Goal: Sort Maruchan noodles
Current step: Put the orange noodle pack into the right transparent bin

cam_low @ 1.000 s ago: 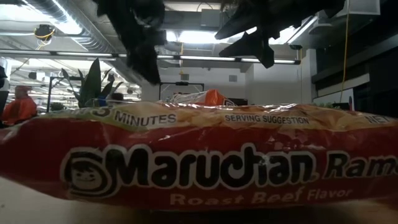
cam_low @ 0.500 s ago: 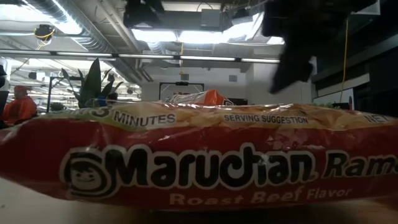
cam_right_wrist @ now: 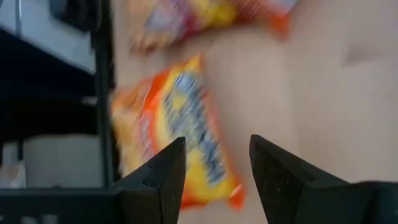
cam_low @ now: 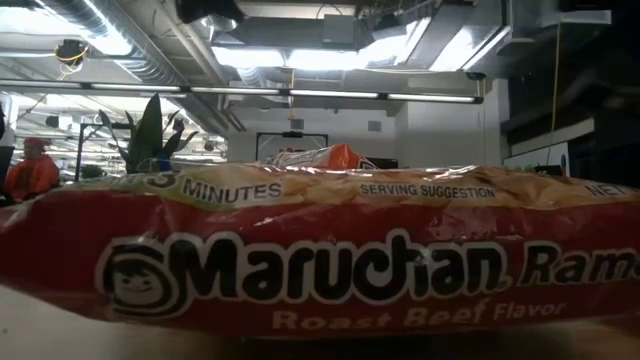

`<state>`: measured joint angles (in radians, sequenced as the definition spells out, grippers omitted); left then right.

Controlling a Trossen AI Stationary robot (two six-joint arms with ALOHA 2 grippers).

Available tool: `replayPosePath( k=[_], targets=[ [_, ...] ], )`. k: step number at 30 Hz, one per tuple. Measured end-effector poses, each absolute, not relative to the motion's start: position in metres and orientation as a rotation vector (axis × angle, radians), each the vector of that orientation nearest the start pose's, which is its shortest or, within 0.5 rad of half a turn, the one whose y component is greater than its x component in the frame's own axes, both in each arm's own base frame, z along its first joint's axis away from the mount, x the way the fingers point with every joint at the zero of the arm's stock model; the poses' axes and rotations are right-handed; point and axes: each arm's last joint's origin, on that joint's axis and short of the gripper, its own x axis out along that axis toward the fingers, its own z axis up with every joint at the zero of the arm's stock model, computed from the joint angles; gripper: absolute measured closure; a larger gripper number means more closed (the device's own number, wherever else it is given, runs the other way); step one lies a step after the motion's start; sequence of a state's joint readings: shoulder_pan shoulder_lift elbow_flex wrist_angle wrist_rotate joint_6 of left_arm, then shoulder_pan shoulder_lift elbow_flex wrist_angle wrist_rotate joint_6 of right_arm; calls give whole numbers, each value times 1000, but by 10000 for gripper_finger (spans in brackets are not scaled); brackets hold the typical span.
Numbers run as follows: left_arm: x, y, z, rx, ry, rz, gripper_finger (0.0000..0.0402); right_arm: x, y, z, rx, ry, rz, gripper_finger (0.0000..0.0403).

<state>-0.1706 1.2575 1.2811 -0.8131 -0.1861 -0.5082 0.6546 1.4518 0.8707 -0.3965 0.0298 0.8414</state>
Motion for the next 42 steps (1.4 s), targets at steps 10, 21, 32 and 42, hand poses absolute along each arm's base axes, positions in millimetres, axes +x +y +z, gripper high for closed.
replayPosePath(
  k=[10,21,32,42],
  targets=[
    [255,-61,304,-486,705,162,254,198,220,196,674,1316,134,240],
    [258,-70,281,-561,638,123,254,189,266,177,933,1263,-191,239],
    [263,-74,284,-590,548,79,254,197,270,159,1200,1061,-458,106],
    [263,-73,284,-614,546,88,254,209,250,148,1206,1054,-586,64]
  ],
)
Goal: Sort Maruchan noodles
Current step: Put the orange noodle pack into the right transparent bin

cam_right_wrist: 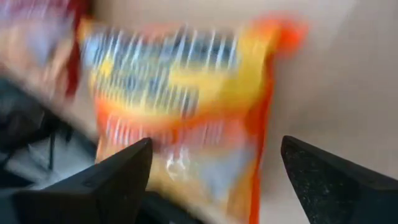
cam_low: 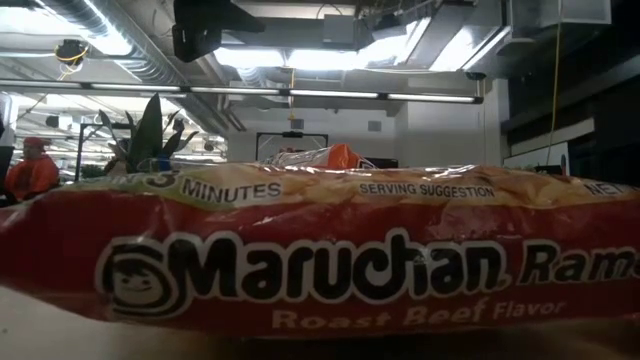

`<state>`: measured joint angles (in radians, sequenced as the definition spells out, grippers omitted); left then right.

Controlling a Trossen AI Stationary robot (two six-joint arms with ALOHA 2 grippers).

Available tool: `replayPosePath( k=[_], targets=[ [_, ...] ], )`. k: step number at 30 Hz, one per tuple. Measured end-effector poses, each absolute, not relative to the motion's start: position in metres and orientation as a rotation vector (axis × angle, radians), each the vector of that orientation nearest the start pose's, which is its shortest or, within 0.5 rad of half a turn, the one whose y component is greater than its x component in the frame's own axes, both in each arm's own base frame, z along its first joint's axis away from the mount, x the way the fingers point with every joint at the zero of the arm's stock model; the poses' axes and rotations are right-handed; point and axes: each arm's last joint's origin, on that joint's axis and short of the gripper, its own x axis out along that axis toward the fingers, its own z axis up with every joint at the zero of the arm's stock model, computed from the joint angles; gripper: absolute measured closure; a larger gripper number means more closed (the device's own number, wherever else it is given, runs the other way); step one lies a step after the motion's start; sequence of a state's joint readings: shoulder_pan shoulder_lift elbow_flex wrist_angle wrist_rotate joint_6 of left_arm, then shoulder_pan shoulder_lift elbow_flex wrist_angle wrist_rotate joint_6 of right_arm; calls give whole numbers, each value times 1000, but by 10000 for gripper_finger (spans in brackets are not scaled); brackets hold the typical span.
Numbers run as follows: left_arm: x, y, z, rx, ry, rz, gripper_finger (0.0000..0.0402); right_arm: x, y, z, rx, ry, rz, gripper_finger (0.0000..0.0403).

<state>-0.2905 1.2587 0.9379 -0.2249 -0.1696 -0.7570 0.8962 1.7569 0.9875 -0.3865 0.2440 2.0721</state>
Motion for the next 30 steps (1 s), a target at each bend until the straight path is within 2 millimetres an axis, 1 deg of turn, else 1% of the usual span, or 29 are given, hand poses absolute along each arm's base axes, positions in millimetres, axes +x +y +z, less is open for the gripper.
replayPosePath(
  k=[3,8,11,15,19,25,27,30],
  targets=[
    [263,-74,284,-626,547,87,254,221,233,145,1182,1070,-633,76],
    [263,-74,284,-633,548,89,254,245,215,146,1131,1082,-539,105],
    [263,-74,284,-633,548,88,254,255,204,146,1134,1067,-549,134],
    [263,-74,284,-613,550,83,254,264,189,146,1141,1044,-599,192],
    [262,-74,284,-606,555,83,254,271,179,146,1142,1028,-613,266],
    [263,-69,284,-611,550,96,254,276,171,148,1145,1003,-623,366],
    [263,-65,286,-622,548,92,254,276,169,150,1140,981,-630,390],
    [264,-57,287,-647,546,90,254,274,164,159,1135,944,-643,398]
  ],
)
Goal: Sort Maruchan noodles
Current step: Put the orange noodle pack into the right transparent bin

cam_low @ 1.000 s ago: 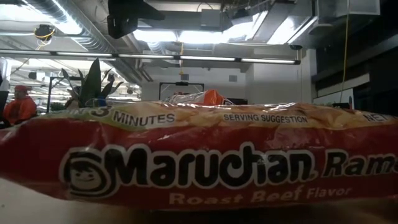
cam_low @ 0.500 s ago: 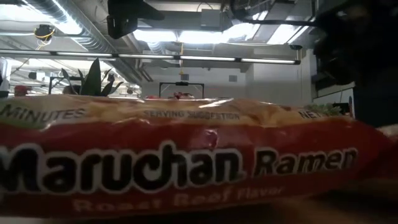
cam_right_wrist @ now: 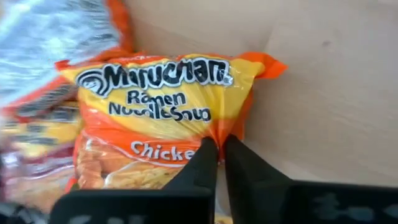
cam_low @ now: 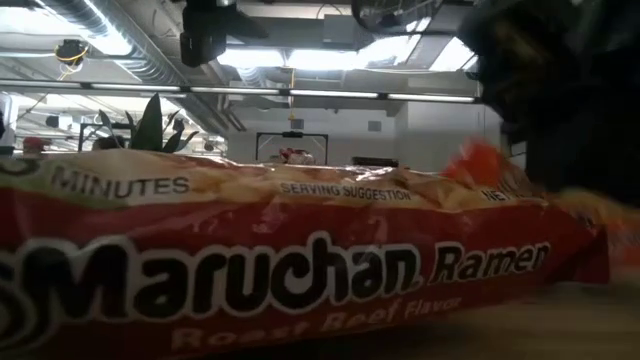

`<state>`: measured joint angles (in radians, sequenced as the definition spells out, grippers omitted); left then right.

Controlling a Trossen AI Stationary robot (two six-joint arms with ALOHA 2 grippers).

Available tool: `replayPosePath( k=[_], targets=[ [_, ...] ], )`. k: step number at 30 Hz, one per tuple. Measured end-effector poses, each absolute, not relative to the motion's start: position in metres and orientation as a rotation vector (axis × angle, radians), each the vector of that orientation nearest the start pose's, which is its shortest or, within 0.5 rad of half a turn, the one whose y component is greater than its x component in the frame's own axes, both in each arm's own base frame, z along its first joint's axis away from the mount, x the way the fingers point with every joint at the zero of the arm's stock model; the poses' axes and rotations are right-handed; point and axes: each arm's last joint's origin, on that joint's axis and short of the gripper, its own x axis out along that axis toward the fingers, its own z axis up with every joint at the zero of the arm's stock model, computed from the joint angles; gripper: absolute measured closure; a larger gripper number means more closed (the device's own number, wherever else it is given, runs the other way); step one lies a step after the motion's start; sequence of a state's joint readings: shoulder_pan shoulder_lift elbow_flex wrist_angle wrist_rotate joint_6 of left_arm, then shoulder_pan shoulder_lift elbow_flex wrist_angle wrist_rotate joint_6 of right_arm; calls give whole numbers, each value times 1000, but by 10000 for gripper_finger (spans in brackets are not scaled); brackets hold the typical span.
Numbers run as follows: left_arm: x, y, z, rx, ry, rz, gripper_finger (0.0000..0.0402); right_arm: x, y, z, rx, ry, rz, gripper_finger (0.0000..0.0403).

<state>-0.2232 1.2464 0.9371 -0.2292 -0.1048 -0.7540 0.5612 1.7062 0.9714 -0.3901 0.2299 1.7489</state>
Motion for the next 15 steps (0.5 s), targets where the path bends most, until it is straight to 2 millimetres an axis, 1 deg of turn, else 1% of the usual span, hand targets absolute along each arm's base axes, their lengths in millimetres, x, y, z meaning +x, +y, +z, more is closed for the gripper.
replayPosePath(
  k=[4,10,12,15],
  targets=[
    [266,-45,289,-691,547,67,254,270,158,177,1152,896,-636,402],
    [269,-19,289,-779,566,43,254,260,148,207,1153,744,-638,403],
    [270,-10,289,-826,562,51,248,257,144,215,1141,678,-644,402],
    [270,3,290,-919,565,50,228,254,140,225,1073,599,-629,402]
  ],
)
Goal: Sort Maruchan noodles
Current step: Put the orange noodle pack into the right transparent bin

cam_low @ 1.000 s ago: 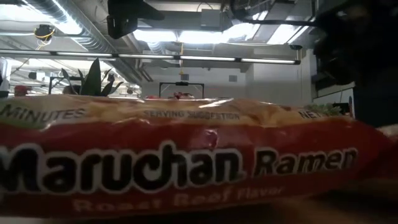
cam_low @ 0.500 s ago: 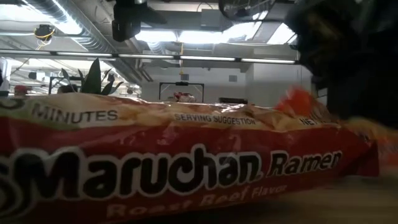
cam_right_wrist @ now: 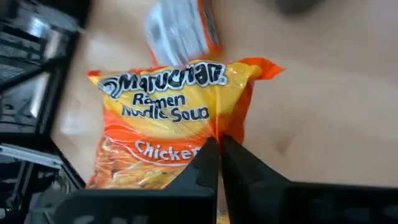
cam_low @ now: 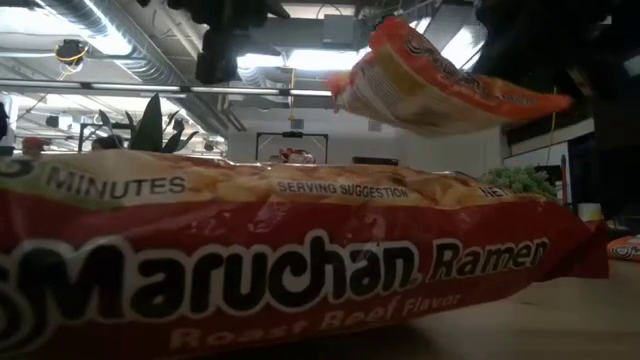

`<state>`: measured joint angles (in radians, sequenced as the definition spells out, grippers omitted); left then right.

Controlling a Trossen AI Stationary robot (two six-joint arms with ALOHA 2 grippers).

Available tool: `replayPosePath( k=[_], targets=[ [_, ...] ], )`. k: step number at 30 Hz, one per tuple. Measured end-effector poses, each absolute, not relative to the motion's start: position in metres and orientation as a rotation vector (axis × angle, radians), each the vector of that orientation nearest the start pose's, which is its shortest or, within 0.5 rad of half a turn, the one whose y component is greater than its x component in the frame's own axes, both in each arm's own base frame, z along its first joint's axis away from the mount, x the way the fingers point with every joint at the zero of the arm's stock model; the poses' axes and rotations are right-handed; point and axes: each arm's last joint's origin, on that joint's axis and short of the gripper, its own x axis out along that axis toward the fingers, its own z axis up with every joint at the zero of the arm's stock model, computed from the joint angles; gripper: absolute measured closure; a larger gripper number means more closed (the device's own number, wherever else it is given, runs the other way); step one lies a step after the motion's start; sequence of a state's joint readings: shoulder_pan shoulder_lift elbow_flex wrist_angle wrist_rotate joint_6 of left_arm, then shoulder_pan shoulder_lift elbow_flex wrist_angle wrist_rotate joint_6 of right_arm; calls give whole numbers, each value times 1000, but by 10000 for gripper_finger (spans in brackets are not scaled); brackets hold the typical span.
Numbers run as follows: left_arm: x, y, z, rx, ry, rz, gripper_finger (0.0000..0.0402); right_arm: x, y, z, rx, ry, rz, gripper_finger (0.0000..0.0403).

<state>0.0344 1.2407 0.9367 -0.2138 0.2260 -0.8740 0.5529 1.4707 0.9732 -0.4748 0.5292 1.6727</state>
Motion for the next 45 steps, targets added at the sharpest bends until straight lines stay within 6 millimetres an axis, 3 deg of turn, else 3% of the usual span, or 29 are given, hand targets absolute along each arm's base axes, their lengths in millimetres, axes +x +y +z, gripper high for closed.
replayPosePath(
  k=[7,15,23,27,33,36,40,45],
  targets=[
    [277,22,285,-1169,617,-31,176,261,123,234,938,578,-609,402],
    [291,18,268,-1187,663,0,154,275,106,250,862,625,-560,402],
    [306,17,260,-1201,622,-16,154,260,117,230,970,857,-548,390],
    [319,14,234,-1235,721,8,154,247,123,216,1053,924,-635,325],
    [350,2,204,-1281,673,-59,154,230,132,200,1189,770,-830,171],
    [359,-2,190,-1319,664,-51,154,223,134,192,1235,752,-886,113],
    [365,-3,165,-1354,734,6,154,219,132,179,1271,716,-963,70],
    [368,-6,150,-1374,750,52,154,221,134,157,1303,700,-1004,60]
  ],
)
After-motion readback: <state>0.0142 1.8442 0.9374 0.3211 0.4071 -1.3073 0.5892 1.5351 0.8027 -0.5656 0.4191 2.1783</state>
